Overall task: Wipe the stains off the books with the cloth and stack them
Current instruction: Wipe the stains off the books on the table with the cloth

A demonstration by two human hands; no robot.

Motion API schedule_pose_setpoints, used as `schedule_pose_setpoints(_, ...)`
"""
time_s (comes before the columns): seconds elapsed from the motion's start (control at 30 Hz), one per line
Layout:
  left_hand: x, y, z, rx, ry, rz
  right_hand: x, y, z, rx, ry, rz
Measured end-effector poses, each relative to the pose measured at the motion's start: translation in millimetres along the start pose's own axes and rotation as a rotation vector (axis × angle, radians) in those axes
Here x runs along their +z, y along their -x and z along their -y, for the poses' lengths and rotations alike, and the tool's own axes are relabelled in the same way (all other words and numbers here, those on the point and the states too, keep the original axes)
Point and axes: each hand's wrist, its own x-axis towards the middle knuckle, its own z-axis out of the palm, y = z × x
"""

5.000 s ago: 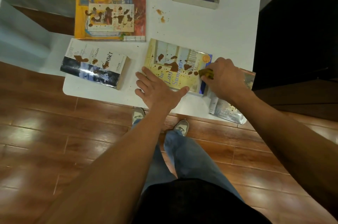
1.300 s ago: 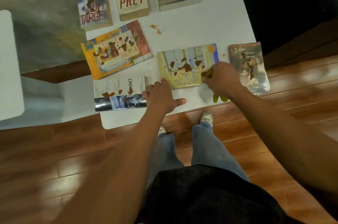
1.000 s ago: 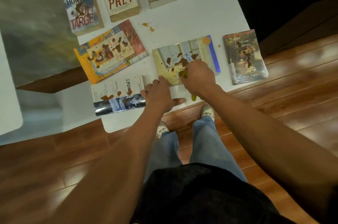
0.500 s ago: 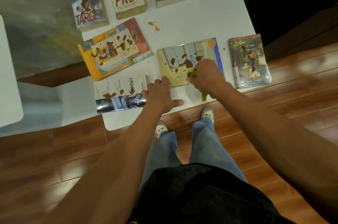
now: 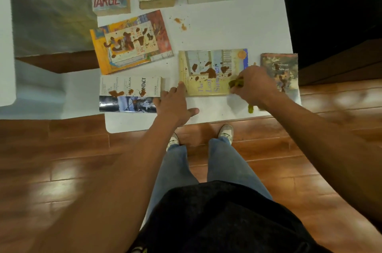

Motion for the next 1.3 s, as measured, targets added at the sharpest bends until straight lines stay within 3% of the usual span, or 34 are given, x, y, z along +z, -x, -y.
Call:
schedule_pose_setpoints(0.13, 5, -1, -14, -0.086, 0.022, -0.029, -6, -4, -15, -0.080, 0.140, -0.043)
schedule_pose_setpoints(0.23, 7, -1, -20, -0.109, 0.025, -0.046, -10, -6, -19, -0.198, 0.143, 0.019)
schedule_pose_setpoints(0.4, 10, 1, -22, -0.138, 0.055, -0.077, -22, -23, -25, -0.185, 0.103, -0.055)
schedule_pose_setpoints(0.53, 12, 1, -26, -0.167, 0.037, -0.096, -26, -27, -28, -0.381, 0.164, 0.113)
schedule_pose_setpoints(0.7, 17, 2, -36, -0.187, -0.043, -0.155, -30, -44, -30, -0.342, 0.181, -0.020)
schedule_pose_setpoints(0.83, 16, 0, -38, -0.163, -0.040, -0.200, -28, -41, -31, -0.430, 0.200, 0.085)
schedule_pose_setpoints(1.0, 18, 1, -38, -0.186, 0.063, -0.239, -30, -44, -31, -0.396, 0.177, -0.011)
schedule_pose_setpoints(1.13, 25, 1, -48, -0.226, 0.127, -0.241, -30, -45, -32, -0.521, 0.257, 0.090)
schedule_pose_setpoints(1.23, 27, 0, -55, -0.259, 0.171, -0.226, -33, -54, -32, -0.438, 0.173, -0.011)
schedule_pose_setpoints(1.3, 27, 0, -57, -0.266, 0.165, -0.222, -32, -55, -31, -0.489, 0.187, -0.021)
